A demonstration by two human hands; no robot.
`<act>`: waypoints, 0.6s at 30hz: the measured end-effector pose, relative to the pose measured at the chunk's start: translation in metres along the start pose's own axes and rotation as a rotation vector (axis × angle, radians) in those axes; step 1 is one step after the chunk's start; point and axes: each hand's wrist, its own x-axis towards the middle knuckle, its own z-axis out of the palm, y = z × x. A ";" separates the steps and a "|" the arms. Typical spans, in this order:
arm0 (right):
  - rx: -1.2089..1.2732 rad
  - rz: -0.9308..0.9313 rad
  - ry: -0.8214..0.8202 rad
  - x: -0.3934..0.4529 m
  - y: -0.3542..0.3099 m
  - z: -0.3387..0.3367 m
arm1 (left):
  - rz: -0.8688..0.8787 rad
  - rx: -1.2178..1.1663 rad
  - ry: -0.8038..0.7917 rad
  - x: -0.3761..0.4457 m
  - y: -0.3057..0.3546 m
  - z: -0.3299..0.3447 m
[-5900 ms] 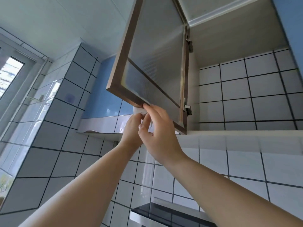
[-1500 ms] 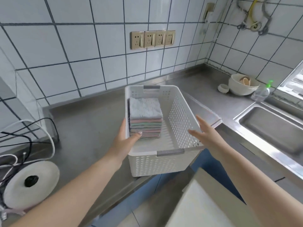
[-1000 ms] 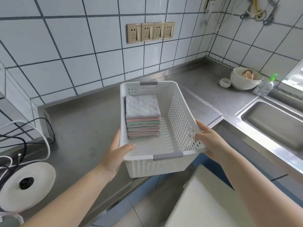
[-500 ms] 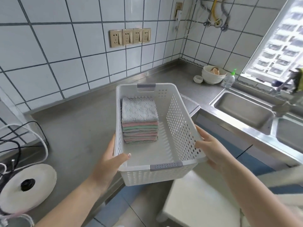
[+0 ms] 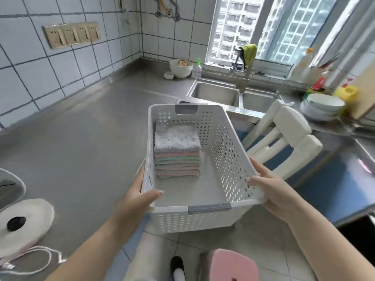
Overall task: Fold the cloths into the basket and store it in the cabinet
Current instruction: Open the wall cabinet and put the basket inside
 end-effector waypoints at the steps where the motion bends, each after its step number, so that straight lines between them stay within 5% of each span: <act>1: 0.024 -0.003 0.039 -0.029 0.007 -0.003 | 0.011 0.002 -0.070 -0.009 0.001 0.010; 9: 0.219 -0.057 0.224 -0.203 0.064 -0.035 | -0.020 -0.081 -0.539 -0.048 0.005 0.102; 18: 0.288 -0.228 0.486 -0.391 0.113 -0.065 | -0.128 -0.113 -0.881 -0.084 0.009 0.259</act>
